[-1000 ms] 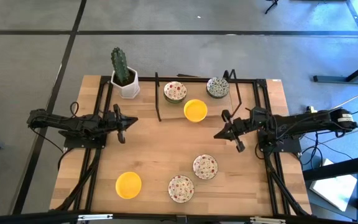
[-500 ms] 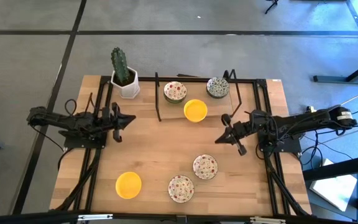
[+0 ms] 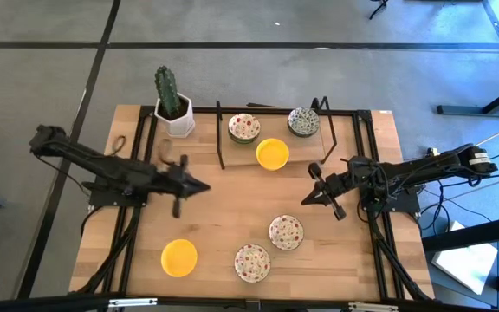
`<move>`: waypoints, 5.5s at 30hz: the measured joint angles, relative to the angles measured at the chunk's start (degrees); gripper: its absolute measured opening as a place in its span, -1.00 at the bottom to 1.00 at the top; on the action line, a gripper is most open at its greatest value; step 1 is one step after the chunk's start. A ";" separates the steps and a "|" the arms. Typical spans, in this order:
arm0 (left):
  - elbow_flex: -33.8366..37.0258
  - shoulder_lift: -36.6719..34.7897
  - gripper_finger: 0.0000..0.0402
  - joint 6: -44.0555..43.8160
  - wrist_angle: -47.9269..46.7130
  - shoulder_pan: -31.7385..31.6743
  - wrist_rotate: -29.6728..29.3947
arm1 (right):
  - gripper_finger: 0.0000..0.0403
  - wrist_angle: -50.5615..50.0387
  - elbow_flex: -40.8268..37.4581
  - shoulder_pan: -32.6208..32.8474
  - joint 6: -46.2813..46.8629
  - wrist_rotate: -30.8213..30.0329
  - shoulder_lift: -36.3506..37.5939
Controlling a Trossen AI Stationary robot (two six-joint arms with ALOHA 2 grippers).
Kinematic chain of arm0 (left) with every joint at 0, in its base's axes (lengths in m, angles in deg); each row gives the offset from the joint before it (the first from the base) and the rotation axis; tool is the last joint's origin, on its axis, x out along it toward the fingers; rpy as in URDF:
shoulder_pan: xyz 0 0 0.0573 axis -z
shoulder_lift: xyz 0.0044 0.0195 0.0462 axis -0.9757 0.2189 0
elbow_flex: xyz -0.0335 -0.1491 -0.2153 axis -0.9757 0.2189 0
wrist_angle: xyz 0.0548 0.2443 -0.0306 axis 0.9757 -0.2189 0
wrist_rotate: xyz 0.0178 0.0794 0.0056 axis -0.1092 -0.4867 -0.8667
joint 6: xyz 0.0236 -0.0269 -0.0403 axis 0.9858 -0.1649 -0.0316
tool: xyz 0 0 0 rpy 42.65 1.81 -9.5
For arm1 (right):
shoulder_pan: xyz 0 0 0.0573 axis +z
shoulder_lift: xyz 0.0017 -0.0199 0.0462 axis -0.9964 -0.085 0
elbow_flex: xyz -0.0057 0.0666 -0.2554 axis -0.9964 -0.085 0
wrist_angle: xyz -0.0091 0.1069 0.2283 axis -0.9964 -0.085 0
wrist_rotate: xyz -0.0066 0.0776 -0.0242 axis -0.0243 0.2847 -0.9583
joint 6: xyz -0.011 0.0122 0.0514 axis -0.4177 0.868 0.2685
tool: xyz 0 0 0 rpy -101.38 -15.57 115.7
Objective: Pick & Place Mini bowls
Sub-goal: Stack the red patterned bowl on top of the red patterned bowl on the shelf
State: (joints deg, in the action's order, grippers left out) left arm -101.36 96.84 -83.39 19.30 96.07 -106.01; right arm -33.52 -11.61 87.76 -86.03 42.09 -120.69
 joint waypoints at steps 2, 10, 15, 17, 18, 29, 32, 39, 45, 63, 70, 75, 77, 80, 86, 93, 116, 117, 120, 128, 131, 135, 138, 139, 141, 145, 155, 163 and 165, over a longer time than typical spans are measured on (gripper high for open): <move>-4.42 6.99 -0.98 -2.23 -2.69 0.71 0.51 | -0.96 0.00 0.00 0.00 0.59 0.00 0.00; -21.53 32.21 -0.97 -3.12 -11.21 3.76 6.88 | -0.96 -2.61 0.02 0.31 2.37 0.00 0.00; -33.48 43.27 -0.87 -2.88 -19.35 4.50 6.94 | -0.96 -1.98 0.02 1.07 2.30 0.00 0.00; -38.26 47.18 -0.81 -2.49 -24.65 4.48 6.28 | -0.96 -1.04 0.02 1.10 1.66 -0.02 0.08; -40.52 49.07 -0.78 -2.63 -27.33 4.45 5.78 | -0.96 -0.30 0.02 1.09 1.51 -0.01 0.10; -58.83 64.52 -0.33 -3.75 -45.03 3.00 18.57 | -0.96 0.44 0.04 1.05 -0.18 -0.02 0.13; -61.23 66.57 -0.18 -4.00 -45.84 2.44 20.44 | -0.96 0.39 0.04 1.05 -0.18 -0.02 0.13; -62.77 69.84 0.06 -8.34 -46.42 0.90 26.64 | -0.96 0.44 0.04 1.05 -0.41 -0.02 0.13; -62.74 71.85 0.09 -11.73 -48.09 0.64 27.37 | -0.96 0.46 0.04 1.05 -0.61 -0.02 0.13; -62.67 77.07 0.09 -15.56 -47.64 1.41 23.69 | -0.96 1.22 0.06 1.05 -5.09 0.00 0.13; -62.67 76.94 0.09 -16.02 -47.59 1.42 23.70 | -0.96 1.67 0.06 1.05 -6.51 0.00 0.13; -62.66 76.91 0.09 -17.15 -47.60 1.42 23.70 | -0.96 2.17 0.04 1.05 -7.96 0.00 0.13; -62.65 76.91 0.09 -17.80 -47.61 1.42 23.49 | -0.96 2.16 0.06 1.05 -8.06 0.00 0.15; -62.66 76.91 0.09 -18.03 -47.61 1.44 20.92 | -0.96 2.16 0.05 1.05 -10.11 -0.02 0.15; -62.65 76.87 0.09 -18.60 -47.60 1.42 18.65 | -0.96 3.43 0.07 1.05 -11.15 -0.02 0.15; -62.65 76.87 -0.06 -18.60 -47.99 1.42 21.31 | -0.96 3.85 0.07 1.01 -12.40 -0.02 0.15; -62.54 59.62 -0.97 -12.90 -64.00 2.65 19.22 | -0.96 4.27 0.07 1.01 -9.93 -0.02 0.14; -62.60 57.58 -0.97 -13.01 -65.35 2.94 18.40 | -0.96 4.25 0.07 1.01 -10.33 -0.01 0.13; -62.63 52.16 -0.97 -13.78 -70.50 3.41 15.36 | -0.96 4.24 0.07 1.01 -10.45 -0.02 0.13; -62.63 38.77 -0.97 -17.75 -77.00 -0.12 5.14 | -0.96 3.80 0.07 0.98 -10.65 -0.02 0.13; -64.11 35.74 -0.98 -17.62 -77.03 -5.11 4.21 | -0.96 3.78 0.07 0.98 -10.67 -0.02 0.13; -70.19 36.01 -0.98 -13.27 -77.29 -15.30 7.62 | -0.96 3.29 0.07 0.98 -9.43 -0.03 0.11; -76.45 39.08 -0.98 -7.71 -77.18 -23.11 12.62 | -0.96 3.34 0.07 0.98 -9.16 -0.04 0.11; -78.44 40.44 -0.98 -5.65 -77.52 -25.35 13.86 | -0.96 3.32 0.07 0.98 -9.18 -0.04 0.11; -82.31 43.62 -0.98 -2.02 -78.04 -29.50 15.42 | -0.96 3.34 0.07 0.98 -9.14 -0.04 0.11; -89.50 50.86 -0.98 3.74 -78.21 -36.63 18.53 | -0.96 2.50 0.07 0.98 -8.57 -0.02 0.11; -109.10 71.13 -0.98 8.65 -93.52 -48.24 19.46 | -0.96 1.04 0.07 0.98 -7.42 -0.04 0.07; -107.74 78.45 -0.97 11.97 -94.71 -53.76 21.57 | -0.96 -2.35 0.07 0.98 -7.15 -0.02 0.07; -107.74 79.67 -0.97 13.10 -94.27 -54.23 21.73 | -0.96 -2.78 0.07 0.98 -6.65 -0.04 0.07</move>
State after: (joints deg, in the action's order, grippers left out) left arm -209.10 176.51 -70.29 -74.97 41.84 -84.28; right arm -36.30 -11.54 88.74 -92.68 42.05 -120.62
